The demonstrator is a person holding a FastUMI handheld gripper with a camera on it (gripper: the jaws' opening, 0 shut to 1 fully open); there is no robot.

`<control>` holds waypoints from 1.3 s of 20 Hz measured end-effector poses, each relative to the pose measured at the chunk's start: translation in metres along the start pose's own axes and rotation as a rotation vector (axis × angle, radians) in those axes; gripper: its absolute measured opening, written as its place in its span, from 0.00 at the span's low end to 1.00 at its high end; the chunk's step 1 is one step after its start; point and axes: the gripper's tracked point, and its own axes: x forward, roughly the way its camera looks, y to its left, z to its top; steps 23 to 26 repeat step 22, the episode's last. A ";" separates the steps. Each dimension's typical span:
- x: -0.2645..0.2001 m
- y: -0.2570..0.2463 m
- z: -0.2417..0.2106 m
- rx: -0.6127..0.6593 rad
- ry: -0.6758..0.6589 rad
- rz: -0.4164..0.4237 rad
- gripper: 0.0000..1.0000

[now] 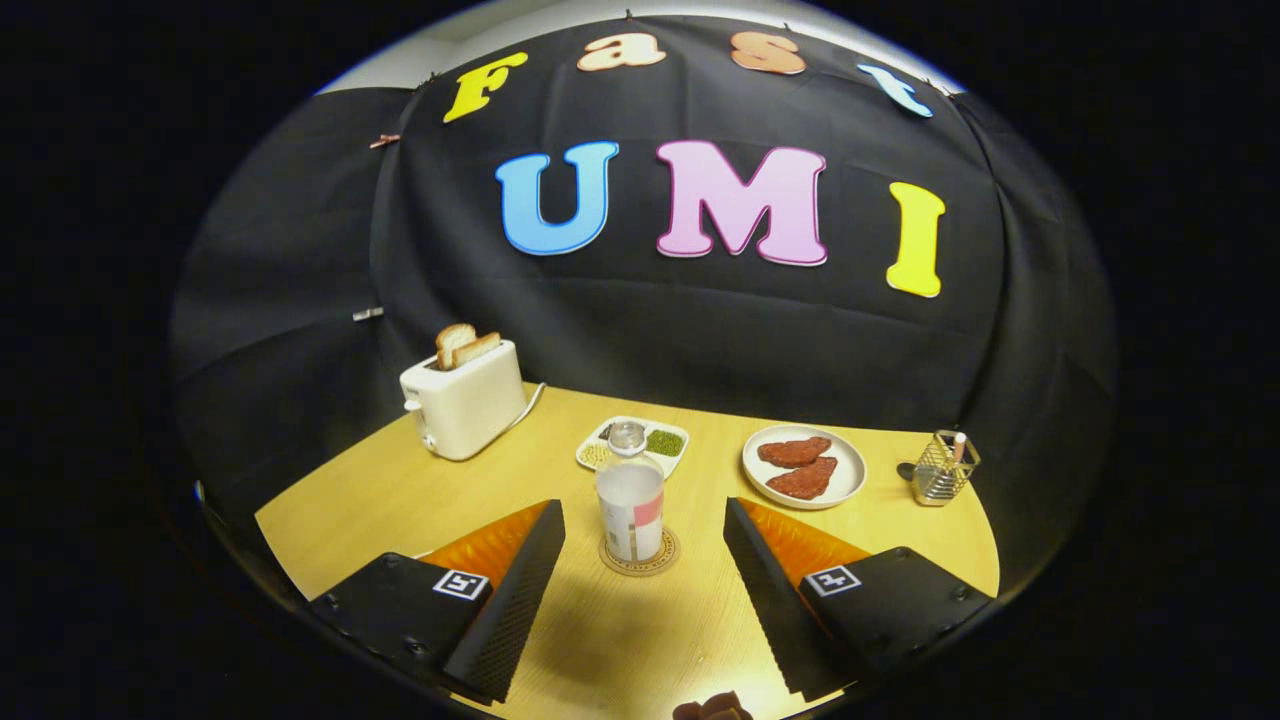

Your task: Take the bottle from table, then pour the juice into the cup, finally place the bottle on the coaster

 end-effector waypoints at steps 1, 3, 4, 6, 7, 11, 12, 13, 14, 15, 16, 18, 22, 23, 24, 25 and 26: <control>-0.012 0.000 0.011 0.013 -0.016 -0.005 0.98; -0.039 -0.005 0.034 0.023 -0.068 -0.031 0.98; -0.052 -0.008 0.043 0.018 -0.095 -0.047 0.98; -0.079 -0.017 0.059 0.023 -0.148 -0.085 0.98; -0.092 -0.018 0.065 0.039 -0.172 -0.092 0.98; -0.129 -0.030 0.069 0.118 -0.226 -0.147 0.98; -0.134 -0.033 0.069 0.132 -0.235 -0.164 0.98; -0.140 -0.036 0.067 0.145 -0.238 -0.176 0.99; -0.142 -0.037 0.064 0.155 -0.236 -0.184 0.98; -0.145 -0.038 0.064 0.160 -0.234 -0.190 0.98; -0.147 -0.039 0.063 0.163 -0.234 -0.196 0.99; -0.149 -0.037 0.062 0.161 -0.231 -0.206 0.99; -0.148 -0.031 0.067 0.133 -0.242 -0.218 0.99; -0.148 -0.031 0.067 0.133 -0.242 -0.218 0.99; -0.148 -0.031 0.067 0.133 -0.242 -0.218 0.99; -0.148 -0.031 0.067 0.133 -0.242 -0.218 0.99; -0.148 -0.031 0.067 0.133 -0.242 -0.218 0.99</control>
